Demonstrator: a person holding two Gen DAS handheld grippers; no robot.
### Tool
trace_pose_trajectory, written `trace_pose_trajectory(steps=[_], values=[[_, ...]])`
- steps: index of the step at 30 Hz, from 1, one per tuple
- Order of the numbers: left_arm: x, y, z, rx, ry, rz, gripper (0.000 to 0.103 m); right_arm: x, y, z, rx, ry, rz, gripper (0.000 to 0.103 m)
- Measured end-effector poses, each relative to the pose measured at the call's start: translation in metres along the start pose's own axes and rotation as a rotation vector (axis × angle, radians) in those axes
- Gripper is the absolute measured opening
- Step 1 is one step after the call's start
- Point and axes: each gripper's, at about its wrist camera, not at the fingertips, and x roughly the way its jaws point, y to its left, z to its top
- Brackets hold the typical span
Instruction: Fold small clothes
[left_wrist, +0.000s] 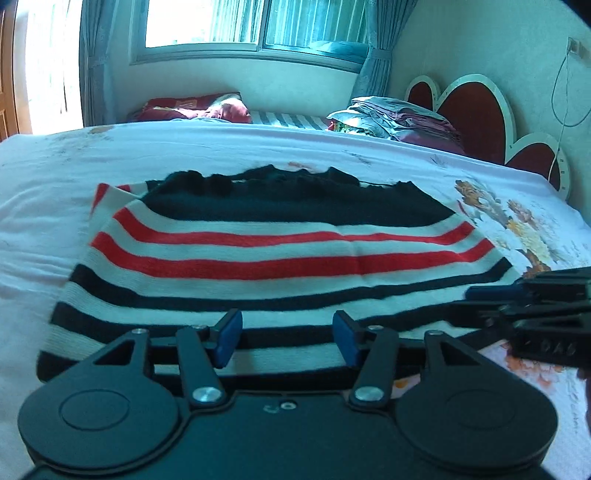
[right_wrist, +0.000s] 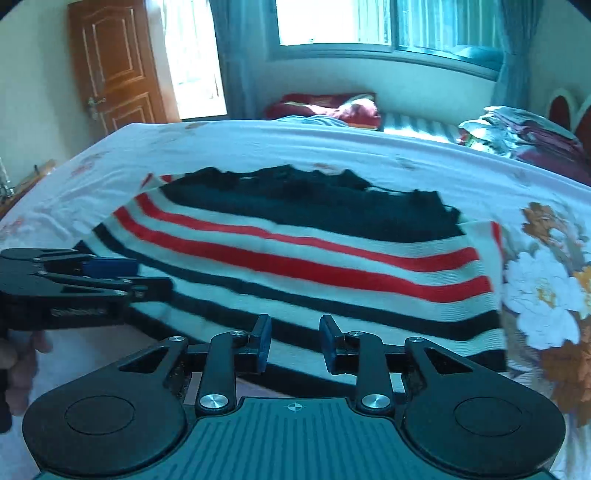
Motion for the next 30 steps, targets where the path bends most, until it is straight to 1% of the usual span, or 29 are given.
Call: trace_pose_trajectory(steps=[2,3,5,6,8,10,11,12,16,17,19,20,21,22,23,24,28,30], values=[[0.003,-0.002,-0.005,-0.053,0.017,-0.034,0.051,0.008,0.013,-0.002,-0.002,0.020,0.031,0.023],[0.005,-0.002,-0.009,-0.072,0.029,-0.051,0.051,0.013,0.017,-0.003,0.010,0.031,0.048,0.023],[0.012,-0.008,-0.017,-0.035,0.051,-0.016,0.050,0.025,0.021,-0.008,0.029,0.067,0.055,0.022],[0.014,-0.009,-0.021,-0.010,0.044,-0.004,0.049,0.030,0.022,-0.011,0.031,0.083,0.047,0.021],[0.011,-0.011,-0.023,0.015,0.034,0.001,0.050,0.032,0.020,-0.018,0.029,0.076,0.044,0.021],[0.003,-0.007,-0.020,0.020,0.020,0.020,0.049,0.027,0.018,-0.015,0.016,0.080,0.036,0.021],[-0.001,0.000,-0.019,0.009,0.011,0.036,0.049,0.022,0.013,-0.014,0.020,0.067,0.010,0.020],[-0.004,0.008,-0.019,-0.003,0.010,0.051,0.049,0.016,0.004,-0.014,0.027,0.057,-0.033,0.020],[-0.016,0.050,-0.023,-0.042,0.012,0.128,0.048,-0.002,-0.043,-0.024,0.096,0.070,-0.145,0.020],[-0.018,0.057,-0.024,-0.046,0.009,0.139,0.046,-0.007,-0.051,-0.027,0.096,0.073,-0.180,0.020],[-0.023,0.066,-0.026,-0.029,0.000,0.171,0.044,-0.015,-0.064,-0.034,0.064,0.083,-0.236,0.020],[-0.026,0.067,-0.029,-0.007,-0.013,0.205,0.041,-0.019,-0.071,-0.040,0.063,0.092,-0.257,0.020],[-0.028,0.068,-0.032,0.012,-0.022,0.240,0.041,-0.021,-0.077,-0.044,0.067,0.094,-0.270,0.020],[-0.029,0.071,-0.034,0.011,-0.028,0.242,0.041,-0.026,-0.083,-0.048,0.084,0.089,-0.268,0.020],[-0.031,0.073,-0.036,0.004,-0.026,0.238,0.042,-0.030,-0.087,-0.050,0.103,0.085,-0.261,0.020],[-0.030,0.074,-0.037,0.002,-0.019,0.237,0.042,-0.032,-0.089,-0.053,0.113,0.084,-0.255,0.017],[-0.030,0.084,-0.029,-0.059,-0.002,0.208,0.041,-0.030,-0.083,-0.053,0.066,0.096,-0.273,0.017],[-0.031,0.085,-0.028,-0.051,0.002,0.207,0.040,-0.034,-0.081,-0.047,0.070,0.089,-0.275,0.017]])
